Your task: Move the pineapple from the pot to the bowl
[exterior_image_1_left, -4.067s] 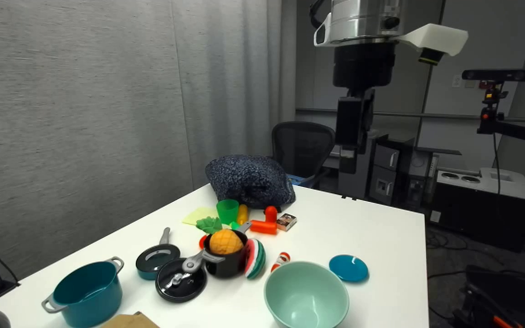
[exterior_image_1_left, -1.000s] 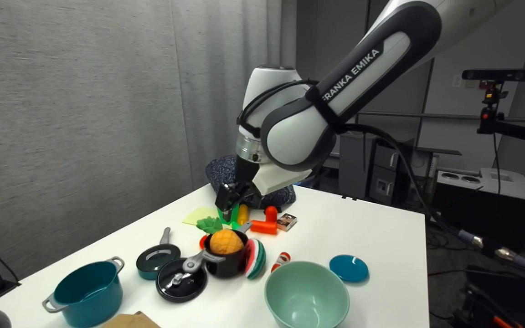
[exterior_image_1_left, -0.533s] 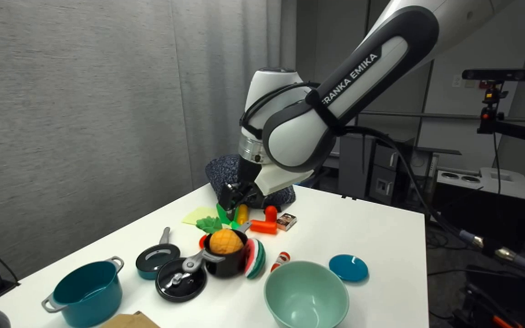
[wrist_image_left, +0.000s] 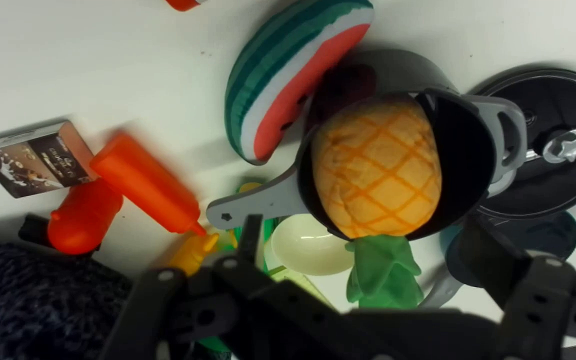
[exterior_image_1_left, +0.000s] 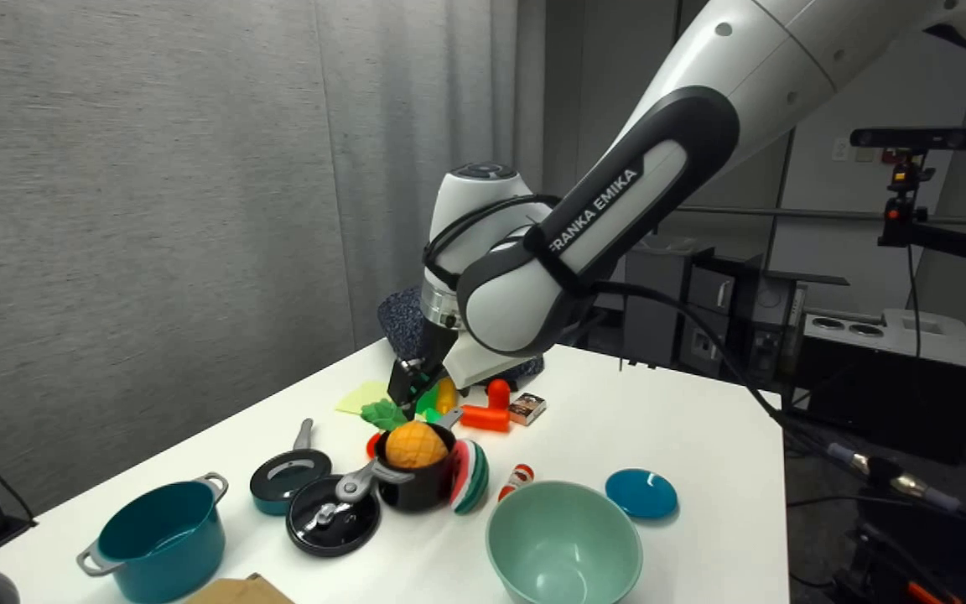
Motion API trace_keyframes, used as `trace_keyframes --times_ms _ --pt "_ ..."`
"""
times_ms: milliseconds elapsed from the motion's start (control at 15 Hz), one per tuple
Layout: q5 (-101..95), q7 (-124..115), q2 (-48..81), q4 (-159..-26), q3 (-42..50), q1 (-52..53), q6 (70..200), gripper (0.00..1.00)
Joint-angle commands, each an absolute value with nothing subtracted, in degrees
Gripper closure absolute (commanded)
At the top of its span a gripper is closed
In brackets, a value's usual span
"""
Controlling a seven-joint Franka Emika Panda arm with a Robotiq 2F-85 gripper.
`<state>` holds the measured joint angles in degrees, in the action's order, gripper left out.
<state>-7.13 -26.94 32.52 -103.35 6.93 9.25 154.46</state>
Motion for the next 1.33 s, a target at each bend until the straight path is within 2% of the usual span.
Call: trace_keyframes --times_ms 0,733,800,867,1000,1067,1133,1267 --pt "-6.06 -27.38 37.09 -98.04 8.44 9.94 154.16 0.00" --pt "2.41 -21.87 40.80 -94.47 3.78 6.03 152.80 0.00" --pt "2.23 -21.97 40.97 -94.61 4.06 6.21 152.85 0.04" --pt "2.21 -21.98 41.16 -94.66 4.11 6.22 152.79 0.13" --pt "2.14 -22.14 41.68 -94.67 4.25 6.29 152.77 0.12" --pt "1.94 -22.85 42.88 -93.28 4.47 6.94 152.31 0.21" --pt "1.80 -23.10 43.38 -92.82 4.67 7.16 152.22 0.37" --pt "1.61 -23.32 44.16 -91.77 4.99 7.41 151.96 0.45"
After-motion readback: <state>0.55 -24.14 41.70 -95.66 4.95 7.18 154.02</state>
